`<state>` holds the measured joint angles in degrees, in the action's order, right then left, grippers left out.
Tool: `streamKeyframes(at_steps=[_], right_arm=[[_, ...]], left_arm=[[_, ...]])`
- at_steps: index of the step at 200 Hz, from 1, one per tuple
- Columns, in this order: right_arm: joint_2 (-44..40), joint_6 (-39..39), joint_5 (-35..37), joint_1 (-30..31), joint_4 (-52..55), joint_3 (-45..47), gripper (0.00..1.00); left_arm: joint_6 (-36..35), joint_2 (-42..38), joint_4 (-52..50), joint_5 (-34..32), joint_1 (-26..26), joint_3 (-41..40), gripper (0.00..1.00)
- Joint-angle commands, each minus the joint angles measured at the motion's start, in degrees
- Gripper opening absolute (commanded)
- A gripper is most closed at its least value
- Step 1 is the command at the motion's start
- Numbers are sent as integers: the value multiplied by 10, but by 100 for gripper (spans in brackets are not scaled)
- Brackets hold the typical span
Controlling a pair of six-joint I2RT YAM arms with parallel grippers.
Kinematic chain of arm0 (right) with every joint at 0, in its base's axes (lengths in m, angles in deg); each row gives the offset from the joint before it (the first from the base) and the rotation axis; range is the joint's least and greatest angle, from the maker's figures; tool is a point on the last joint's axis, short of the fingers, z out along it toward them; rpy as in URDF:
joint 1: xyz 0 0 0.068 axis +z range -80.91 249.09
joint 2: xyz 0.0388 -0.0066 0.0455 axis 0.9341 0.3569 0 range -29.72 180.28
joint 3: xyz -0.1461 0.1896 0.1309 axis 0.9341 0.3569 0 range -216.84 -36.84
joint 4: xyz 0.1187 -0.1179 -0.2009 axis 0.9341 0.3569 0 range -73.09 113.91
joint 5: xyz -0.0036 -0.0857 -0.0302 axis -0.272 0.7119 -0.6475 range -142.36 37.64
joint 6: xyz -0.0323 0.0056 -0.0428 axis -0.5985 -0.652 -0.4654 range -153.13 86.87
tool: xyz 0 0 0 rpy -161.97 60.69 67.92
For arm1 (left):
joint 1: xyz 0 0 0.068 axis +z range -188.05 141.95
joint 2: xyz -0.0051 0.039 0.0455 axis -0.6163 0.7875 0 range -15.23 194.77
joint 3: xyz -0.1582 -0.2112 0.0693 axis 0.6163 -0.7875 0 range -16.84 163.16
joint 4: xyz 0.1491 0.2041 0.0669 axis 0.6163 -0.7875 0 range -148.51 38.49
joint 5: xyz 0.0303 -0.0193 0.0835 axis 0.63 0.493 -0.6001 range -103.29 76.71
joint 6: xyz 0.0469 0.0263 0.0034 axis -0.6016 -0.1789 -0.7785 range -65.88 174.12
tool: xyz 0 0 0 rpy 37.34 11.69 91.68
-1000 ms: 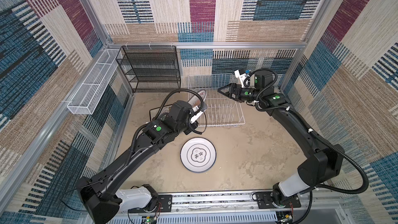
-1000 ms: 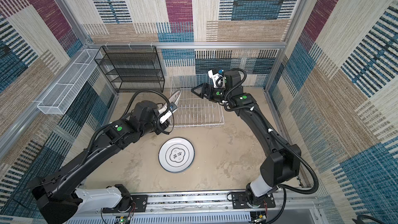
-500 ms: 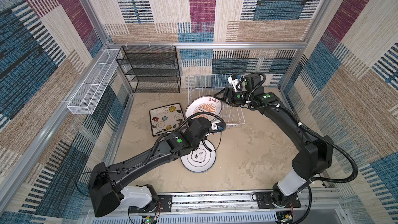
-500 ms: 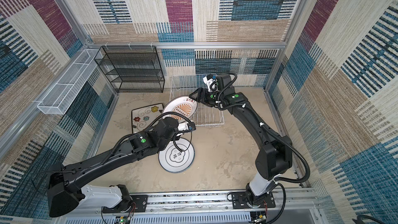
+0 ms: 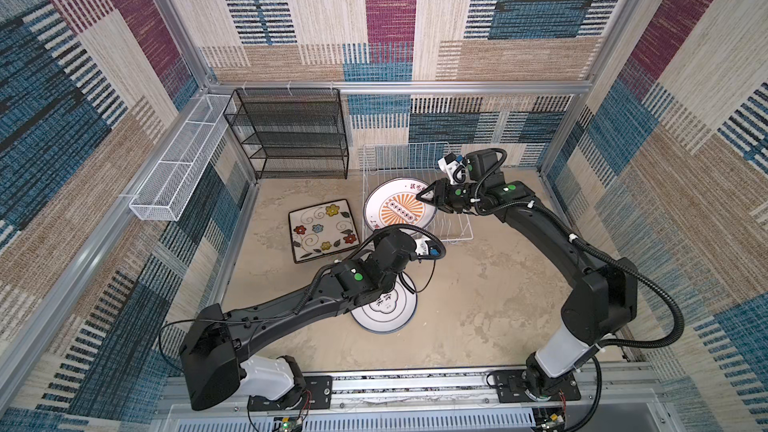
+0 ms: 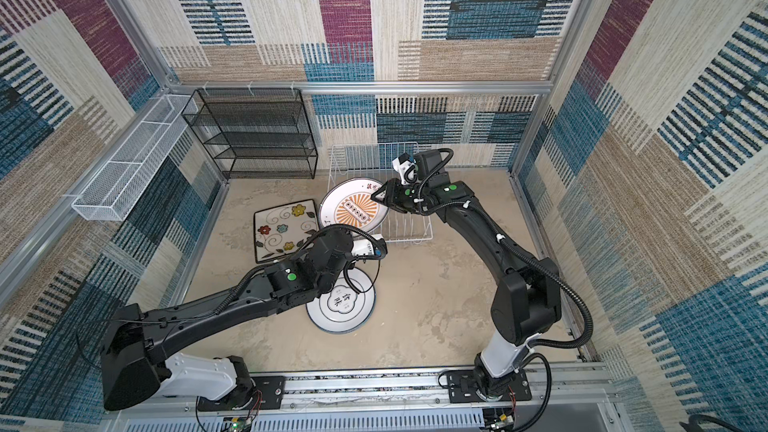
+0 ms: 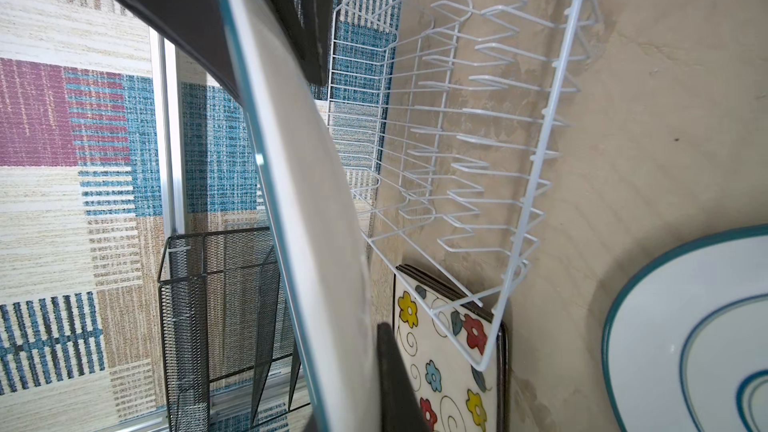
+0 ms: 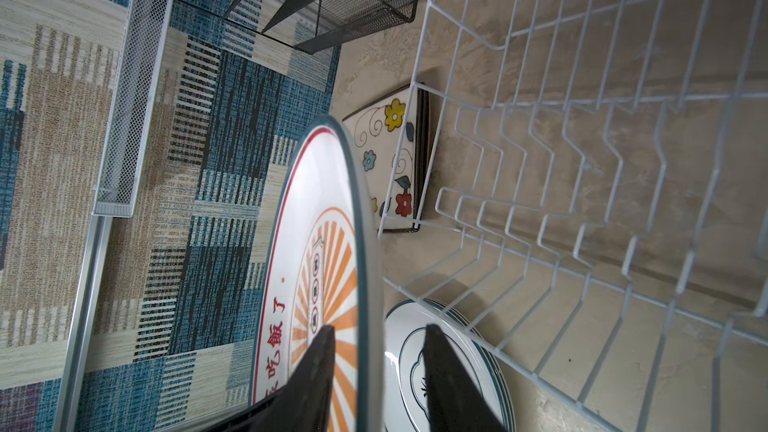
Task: Unload the plates from the dish rack
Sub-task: Pick up a plate from the dish rack.
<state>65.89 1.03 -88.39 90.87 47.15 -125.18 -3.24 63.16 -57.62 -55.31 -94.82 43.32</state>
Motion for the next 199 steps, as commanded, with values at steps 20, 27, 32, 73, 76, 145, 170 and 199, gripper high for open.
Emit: streamKeyframes(at_steps=[20, 27, 32, 73, 76, 145, 170, 199], right_arm=[[-5, 10, -15, 0, -23, 0, 12], [-4, 11, -17, 1, -25, 0, 7], [-3, 11, -18, 1, -25, -1, 3], [-13, 31, -20, -1, -66, 16, 0], [-14, 33, -19, -2, -71, 19, 0], [-74, 71, 21, -27, -181, 73, 0], [-100, 71, 57, -37, -192, 99, 0], [-132, 69, 72, -41, -238, 142, 0]], left_arm=[[6, 1, 37, -28, 0, -2, 3], [9, 1, 36, -27, 0, -3, 6], [12, 0, 35, -27, 0, -4, 9], [41, -12, 16, -29, 1, -9, 48], [46, -14, 10, -27, 1, -7, 52], [299, -122, -131, 121, 1, 43, 75], [389, -156, -131, 175, 2, 54, 78], [535, -163, -157, 260, 50, 99, 79]])
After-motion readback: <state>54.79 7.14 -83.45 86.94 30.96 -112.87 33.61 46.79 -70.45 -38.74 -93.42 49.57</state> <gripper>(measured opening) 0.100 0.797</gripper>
